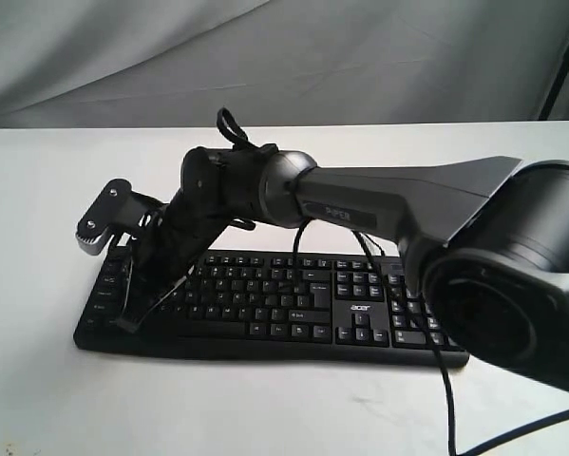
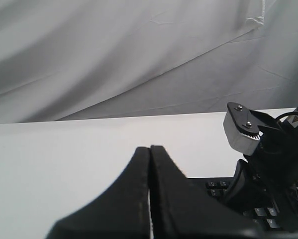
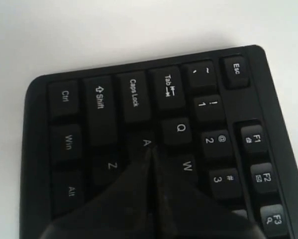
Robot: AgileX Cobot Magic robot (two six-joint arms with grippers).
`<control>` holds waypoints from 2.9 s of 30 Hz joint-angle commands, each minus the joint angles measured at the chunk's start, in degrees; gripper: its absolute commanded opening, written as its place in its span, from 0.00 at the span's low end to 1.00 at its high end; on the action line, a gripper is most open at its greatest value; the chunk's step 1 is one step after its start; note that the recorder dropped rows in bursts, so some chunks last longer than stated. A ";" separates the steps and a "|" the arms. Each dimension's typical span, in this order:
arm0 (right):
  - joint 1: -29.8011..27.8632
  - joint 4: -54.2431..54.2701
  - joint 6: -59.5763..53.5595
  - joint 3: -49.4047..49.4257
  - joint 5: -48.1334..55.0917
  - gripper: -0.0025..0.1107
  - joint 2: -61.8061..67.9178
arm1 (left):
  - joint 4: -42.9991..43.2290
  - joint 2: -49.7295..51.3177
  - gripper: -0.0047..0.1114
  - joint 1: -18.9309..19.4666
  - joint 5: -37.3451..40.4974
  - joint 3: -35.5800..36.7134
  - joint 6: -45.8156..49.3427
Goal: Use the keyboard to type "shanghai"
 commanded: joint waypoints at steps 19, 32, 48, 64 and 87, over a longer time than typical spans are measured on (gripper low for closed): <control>-3.71 -2.38 -0.13 14.62 -1.03 0.02 -13.09 | 0.00 -0.14 0.04 -0.37 -0.34 0.10 -0.15; -5.39 8.26 -7.55 25.21 -9.96 0.02 -16.58 | 0.00 -0.14 0.04 -0.37 -0.34 0.10 -0.15; -5.39 8.96 -7.92 24.32 -9.66 0.02 -13.29 | 0.00 -0.14 0.04 -0.37 -0.34 0.10 -0.15; -4.85 8.44 -8.62 22.48 -9.83 0.02 -14.96 | 0.00 -0.14 0.04 -0.37 -0.34 0.10 -0.15; 1.05 -0.98 2.02 -6.08 3.22 0.02 1.33 | 0.00 -0.14 0.04 -0.37 -0.34 0.10 -0.15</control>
